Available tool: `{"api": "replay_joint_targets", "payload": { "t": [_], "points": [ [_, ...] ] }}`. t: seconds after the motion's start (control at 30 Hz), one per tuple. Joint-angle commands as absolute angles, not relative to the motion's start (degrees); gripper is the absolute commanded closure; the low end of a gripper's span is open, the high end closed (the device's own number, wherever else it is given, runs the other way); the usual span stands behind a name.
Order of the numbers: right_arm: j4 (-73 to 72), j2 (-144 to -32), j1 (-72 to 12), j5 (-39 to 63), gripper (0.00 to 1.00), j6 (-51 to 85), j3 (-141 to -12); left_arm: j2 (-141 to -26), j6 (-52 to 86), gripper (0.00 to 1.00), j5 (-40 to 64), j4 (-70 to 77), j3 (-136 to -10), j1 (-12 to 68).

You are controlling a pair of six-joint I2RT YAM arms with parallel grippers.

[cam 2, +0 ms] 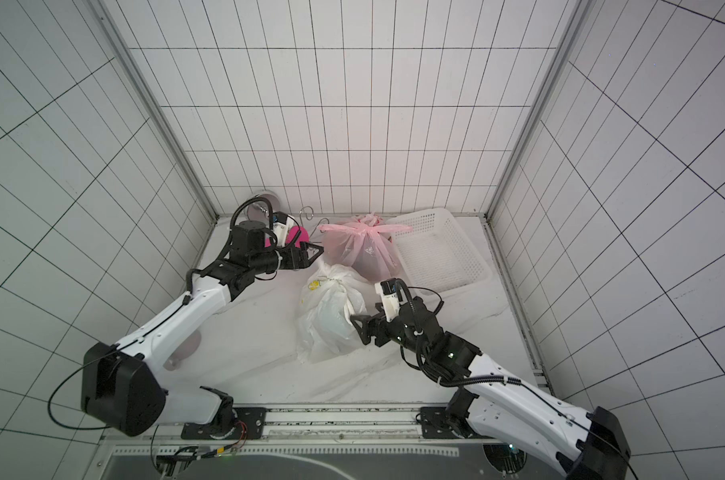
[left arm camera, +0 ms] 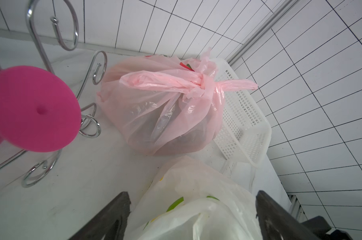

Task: Place the pineapple into a plastic bag & tie a knot
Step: Tie the plastic bag at the center of the board, then reset both arms

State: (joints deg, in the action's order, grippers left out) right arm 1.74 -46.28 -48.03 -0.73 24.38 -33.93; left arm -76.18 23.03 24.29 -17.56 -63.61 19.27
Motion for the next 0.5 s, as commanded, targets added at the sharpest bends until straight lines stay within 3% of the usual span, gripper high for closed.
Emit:
{"api": "replay_joint_targets", "payload": {
  "t": [0.0, 0.17, 0.27, 0.4, 0.47],
  "points": [
    [0.23, -43.21, -44.06, -10.75, 0.01, 20.08, -44.24, -70.26, 22.38, 0.02, 15.91, -19.54, -62.81, 17.97],
    [-3.75, -42.06, -34.39, -18.22, 0.01, 18.21, -44.85, -64.45, 21.18, 0.02, 6.58, -19.84, -64.12, 15.15],
    [-7.94, -44.14, -30.37, -21.38, 0.01, 12.73, -45.16, -59.4, 16.48, 0.02, -4.27, -11.87, -61.14, 15.21],
    [-32.53, -47.61, -24.52, -28.14, 0.03, -2.71, -35.1, -52.86, 1.68, 0.02, -7.49, 12.21, -47.11, 15.24],
    [-45.22, -50.49, -14.59, -25.61, 0.14, -1.4, -28.79, -52.4, -0.23, 0.02, -14.68, 24.6, -39.45, 15.17]
  ]
}}
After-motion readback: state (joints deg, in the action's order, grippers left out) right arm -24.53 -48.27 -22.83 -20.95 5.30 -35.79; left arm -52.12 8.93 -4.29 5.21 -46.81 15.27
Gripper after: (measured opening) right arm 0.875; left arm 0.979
